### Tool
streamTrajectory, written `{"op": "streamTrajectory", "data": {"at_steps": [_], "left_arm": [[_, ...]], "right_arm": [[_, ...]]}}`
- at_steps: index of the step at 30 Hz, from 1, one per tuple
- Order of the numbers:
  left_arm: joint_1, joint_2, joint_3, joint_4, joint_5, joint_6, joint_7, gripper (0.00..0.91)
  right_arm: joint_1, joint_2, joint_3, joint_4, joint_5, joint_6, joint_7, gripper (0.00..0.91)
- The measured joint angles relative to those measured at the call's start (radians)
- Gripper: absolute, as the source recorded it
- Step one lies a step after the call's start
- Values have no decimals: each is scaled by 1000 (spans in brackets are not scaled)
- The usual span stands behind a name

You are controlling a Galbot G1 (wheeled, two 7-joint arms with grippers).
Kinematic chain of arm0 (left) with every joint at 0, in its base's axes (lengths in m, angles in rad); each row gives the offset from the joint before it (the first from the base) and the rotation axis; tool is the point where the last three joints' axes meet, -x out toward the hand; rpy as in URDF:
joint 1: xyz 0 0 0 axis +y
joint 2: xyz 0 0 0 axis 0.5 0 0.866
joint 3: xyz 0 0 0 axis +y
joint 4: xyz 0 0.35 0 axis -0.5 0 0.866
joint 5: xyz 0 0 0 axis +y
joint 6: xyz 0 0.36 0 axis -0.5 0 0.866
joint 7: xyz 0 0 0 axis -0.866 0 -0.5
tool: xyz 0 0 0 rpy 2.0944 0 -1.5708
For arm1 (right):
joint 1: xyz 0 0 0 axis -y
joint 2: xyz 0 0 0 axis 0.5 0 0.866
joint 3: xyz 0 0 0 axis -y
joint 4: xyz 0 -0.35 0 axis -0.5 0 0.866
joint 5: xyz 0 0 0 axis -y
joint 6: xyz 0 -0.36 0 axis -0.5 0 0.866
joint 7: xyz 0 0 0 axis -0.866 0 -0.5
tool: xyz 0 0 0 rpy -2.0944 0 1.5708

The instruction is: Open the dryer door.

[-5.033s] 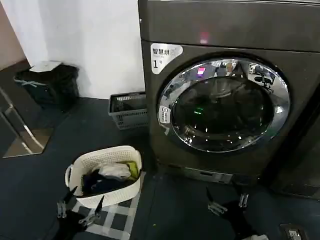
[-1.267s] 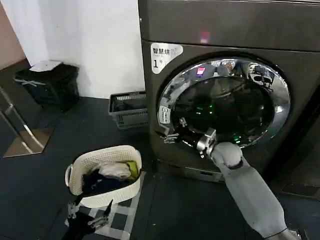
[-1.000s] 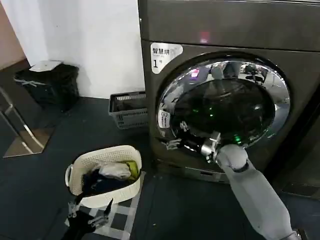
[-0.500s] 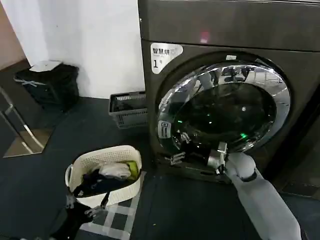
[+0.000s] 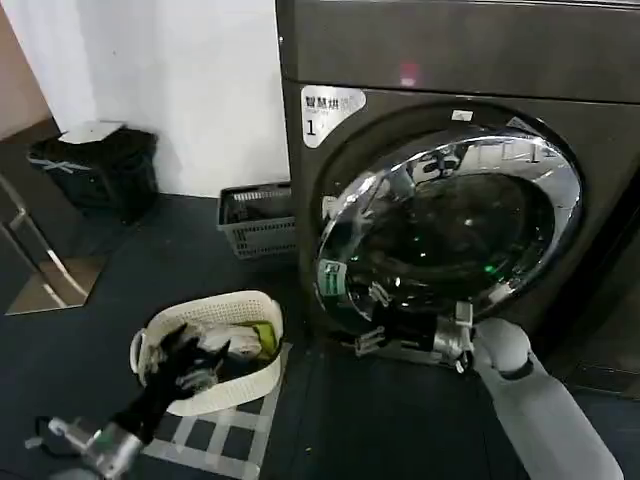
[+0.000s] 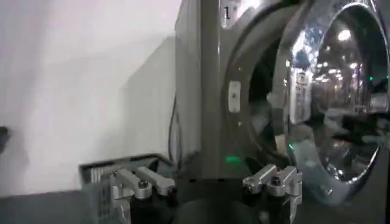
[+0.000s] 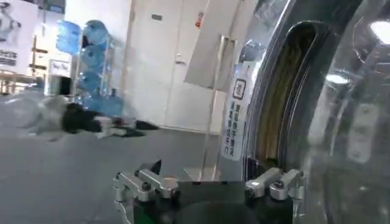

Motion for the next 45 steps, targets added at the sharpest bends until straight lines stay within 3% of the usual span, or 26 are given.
{"op": "streamTrajectory", "data": {"at_steps": [18, 25, 45], "left_arm": [[-331, 175, 231, 224, -160, -24, 41, 907], [-456, 227, 370, 303, -174, -51, 73, 907], [-826, 236, 738, 481, -313, -72, 114, 907]], "right_arm": [[-121, -58, 83, 84, 18, 26, -81, 907], [-172, -83, 113, 123, 61, 32, -132, 907], [-325, -101, 237, 146, 70, 58, -216, 907]]}}
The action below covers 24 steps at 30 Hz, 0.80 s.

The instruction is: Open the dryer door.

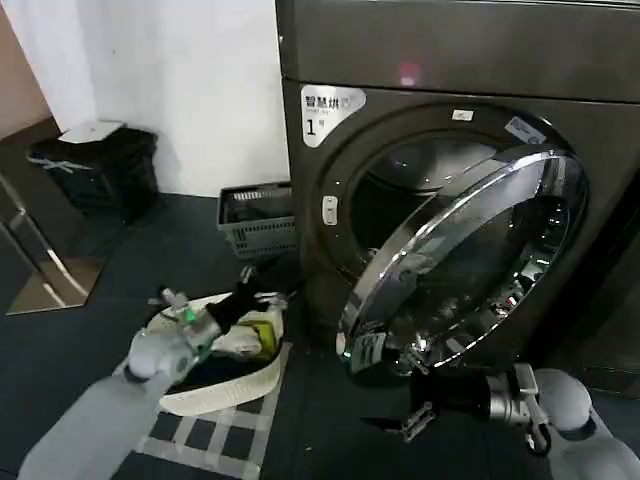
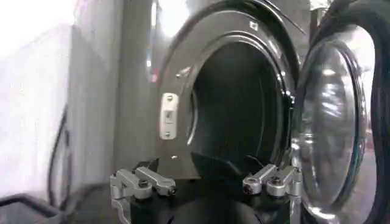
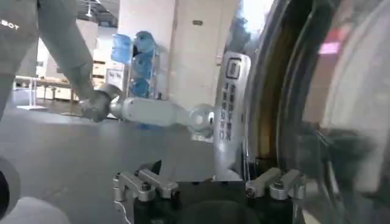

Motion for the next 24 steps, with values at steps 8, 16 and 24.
{"op": "streamTrajectory", "data": {"at_steps": [8, 16, 24], "left_arm": [[-115, -35, 128, 33, -10, 5, 7, 907], [-194, -69, 215, 55, -28, 5, 20, 907], [-232, -100, 270, 66, -37, 5, 42, 907]], "right_arm": [[-40, 17, 99, -40, 8, 8, 1, 907], [-91, 45, 239, -76, -17, 19, -24, 907], [-170, 87, 422, -79, -84, 61, -56, 907]]}}
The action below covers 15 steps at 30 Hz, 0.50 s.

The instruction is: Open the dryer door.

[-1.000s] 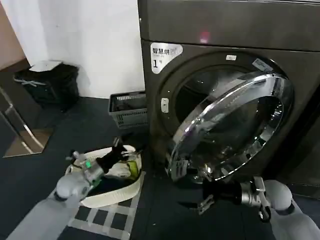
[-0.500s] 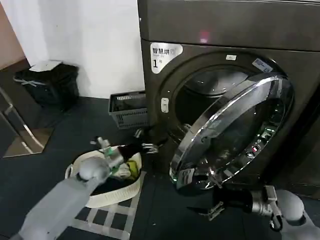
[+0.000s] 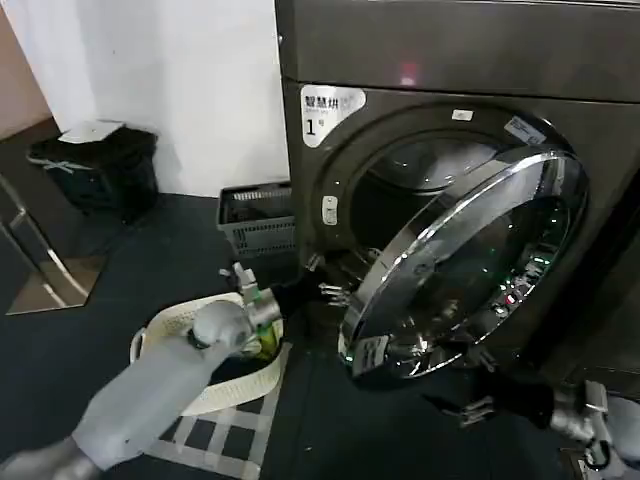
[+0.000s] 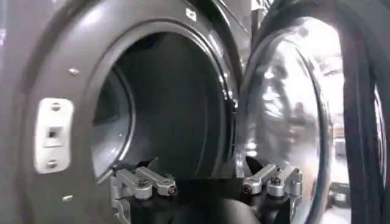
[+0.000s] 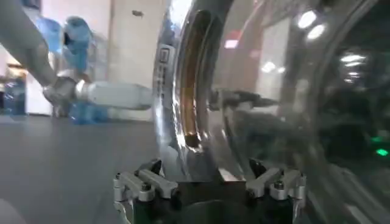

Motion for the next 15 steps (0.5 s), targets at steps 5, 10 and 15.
{"op": "streamTrajectory", "data": {"at_steps": [5, 10, 15], "left_arm": [[-9, -19, 33, -2, 8, 0, 8, 907], [-24, -23, 62, -19, -2, 1, 17, 907], [-43, -30, 99, -37, -10, 1, 23, 907]], "right_arm": [[-59, 45, 132, -16, -36, 17, 3, 907], [-94, 84, 251, -44, -65, 27, 25, 907], [-136, 101, 404, -66, -42, 12, 69, 907]]}}
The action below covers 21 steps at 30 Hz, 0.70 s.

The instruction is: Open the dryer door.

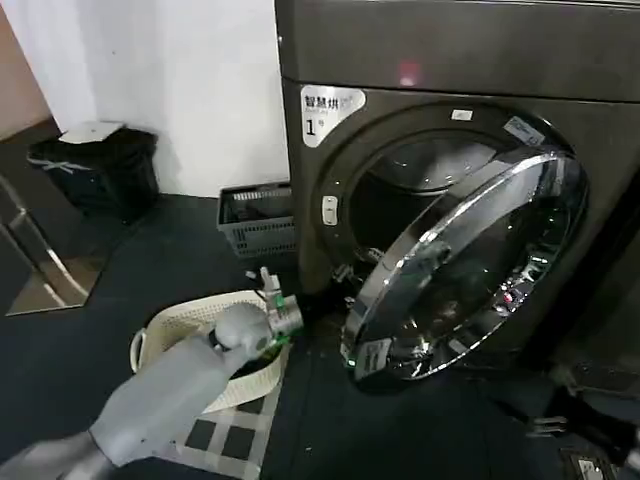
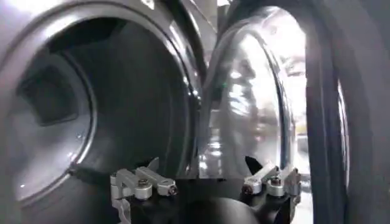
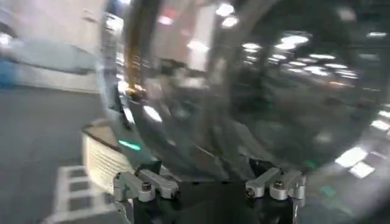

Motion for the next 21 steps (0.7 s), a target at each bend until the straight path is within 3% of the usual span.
{"op": "streamTrajectory", "data": {"at_steps": [11, 21], "left_arm": [[-10, -27, 84, -33, -2, 3, 23, 907], [-29, -64, 166, -44, 12, 0, 31, 907]], "right_arm": [[-93, -12, 284, -21, 68, -20, 278, 907], [-154, -25, 461, -17, 91, -96, 725, 907]]}}
